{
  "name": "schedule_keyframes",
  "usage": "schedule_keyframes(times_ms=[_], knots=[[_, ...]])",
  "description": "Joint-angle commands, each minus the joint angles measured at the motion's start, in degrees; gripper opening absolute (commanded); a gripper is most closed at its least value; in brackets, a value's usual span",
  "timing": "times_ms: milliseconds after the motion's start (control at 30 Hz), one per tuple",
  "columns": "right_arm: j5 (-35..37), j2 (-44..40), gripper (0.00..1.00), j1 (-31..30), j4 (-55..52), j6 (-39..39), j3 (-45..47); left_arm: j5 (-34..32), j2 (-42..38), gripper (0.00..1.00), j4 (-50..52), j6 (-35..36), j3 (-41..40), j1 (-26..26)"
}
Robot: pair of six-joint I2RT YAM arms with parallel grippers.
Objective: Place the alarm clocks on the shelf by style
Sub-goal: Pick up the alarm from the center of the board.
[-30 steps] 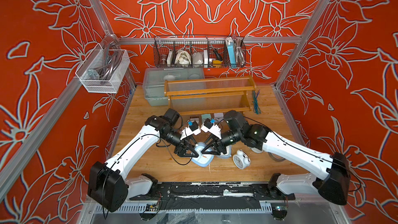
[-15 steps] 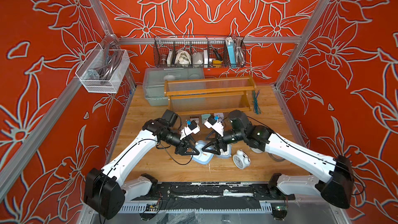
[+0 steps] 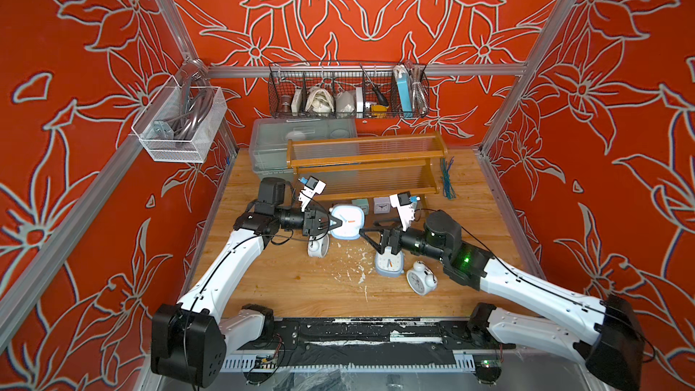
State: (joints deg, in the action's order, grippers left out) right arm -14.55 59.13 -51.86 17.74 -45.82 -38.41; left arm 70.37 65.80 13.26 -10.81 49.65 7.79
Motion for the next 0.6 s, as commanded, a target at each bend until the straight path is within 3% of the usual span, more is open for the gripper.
schedule_keyframes(times_ms=[0,233,433,567], knots=[[10.80,2.02,1.00,-2.14,11.80,-10.46,-0.06,-0.86,-1.82,0.13,-16.34,-17.87,-0.38,-0.23],[25.13,6.82,1.00,-8.09,19.48,-23.70,1.17,-5.82,-1.48,0.12,-25.22,-28.28,-1.66,-0.32],[31.67,10.63,1.00,-10.34,32.30,-28.99,4.03,-8.68,-1.39,0.11,-33.99,-36.77,-5.40,-0.41],[32.96,14.40,0.93,-10.63,36.91,-31.89,3.29,-9.78,-1.20,0.10,-37.58,-40.56,-7.17,-0.41]])
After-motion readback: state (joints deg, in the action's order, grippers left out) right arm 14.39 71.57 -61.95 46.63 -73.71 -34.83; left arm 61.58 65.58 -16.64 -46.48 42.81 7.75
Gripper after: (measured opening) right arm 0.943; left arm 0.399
